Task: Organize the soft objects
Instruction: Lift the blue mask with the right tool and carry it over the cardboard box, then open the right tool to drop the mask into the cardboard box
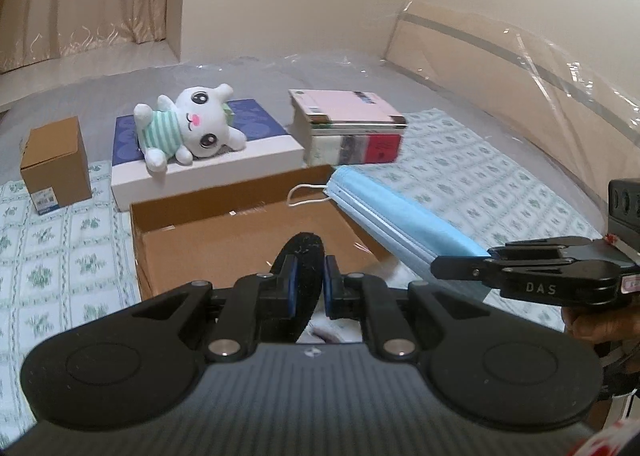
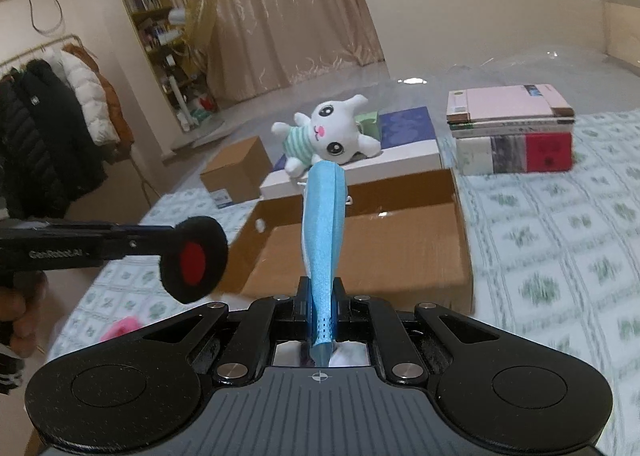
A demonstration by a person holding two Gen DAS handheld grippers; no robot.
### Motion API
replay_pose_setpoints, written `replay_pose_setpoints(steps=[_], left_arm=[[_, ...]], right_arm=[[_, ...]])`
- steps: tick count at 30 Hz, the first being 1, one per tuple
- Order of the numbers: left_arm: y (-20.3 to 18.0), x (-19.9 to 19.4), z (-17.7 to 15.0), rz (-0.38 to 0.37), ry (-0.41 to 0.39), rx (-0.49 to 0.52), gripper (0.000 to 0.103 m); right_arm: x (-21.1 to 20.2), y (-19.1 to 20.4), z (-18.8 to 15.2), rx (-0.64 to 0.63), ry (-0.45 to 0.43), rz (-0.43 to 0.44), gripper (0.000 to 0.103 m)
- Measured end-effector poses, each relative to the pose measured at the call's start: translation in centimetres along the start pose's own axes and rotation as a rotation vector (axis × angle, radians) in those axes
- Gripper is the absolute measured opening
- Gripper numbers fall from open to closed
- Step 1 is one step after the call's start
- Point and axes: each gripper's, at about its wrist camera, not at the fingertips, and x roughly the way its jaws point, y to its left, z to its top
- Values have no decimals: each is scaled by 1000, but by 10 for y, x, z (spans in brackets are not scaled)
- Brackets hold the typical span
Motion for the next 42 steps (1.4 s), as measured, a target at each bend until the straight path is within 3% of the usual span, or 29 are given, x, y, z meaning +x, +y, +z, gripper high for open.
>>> replay_pose_setpoints(steps=[8, 19, 22, 24, 25, 26, 27, 28, 34, 42], left_arm=[[33, 64, 36, 35, 58, -9, 11], [51, 115, 45, 112, 118, 32, 12], [52, 119, 44, 134, 118, 27, 29], [52, 118, 44, 130, 117, 22, 31], [51, 117, 44, 129, 116, 23, 32], [49, 116, 44, 131, 115, 28, 33], [48, 113, 44, 132, 112, 33, 33], [47, 111, 44, 133, 110, 33, 34], [38, 84, 42, 136, 94, 20, 38], [7, 15, 20, 134, 25, -8, 49]], right_arm=[[77, -21, 42, -41, 98, -29, 8], [137, -35, 57, -141, 154, -81, 8], [144, -37, 58, -166, 159, -110, 9], [148, -41, 58, -161, 170, -115, 10], [149, -44, 59, -151, 179, -116, 17], [149, -46, 59, -145, 181, -122, 25], [147, -47, 59, -143, 175, -126, 49], [144, -48, 59, -141, 163, -125, 65], [114, -48, 60, -94, 117, -124, 65], [30, -10, 45, -81, 43, -92, 65]])
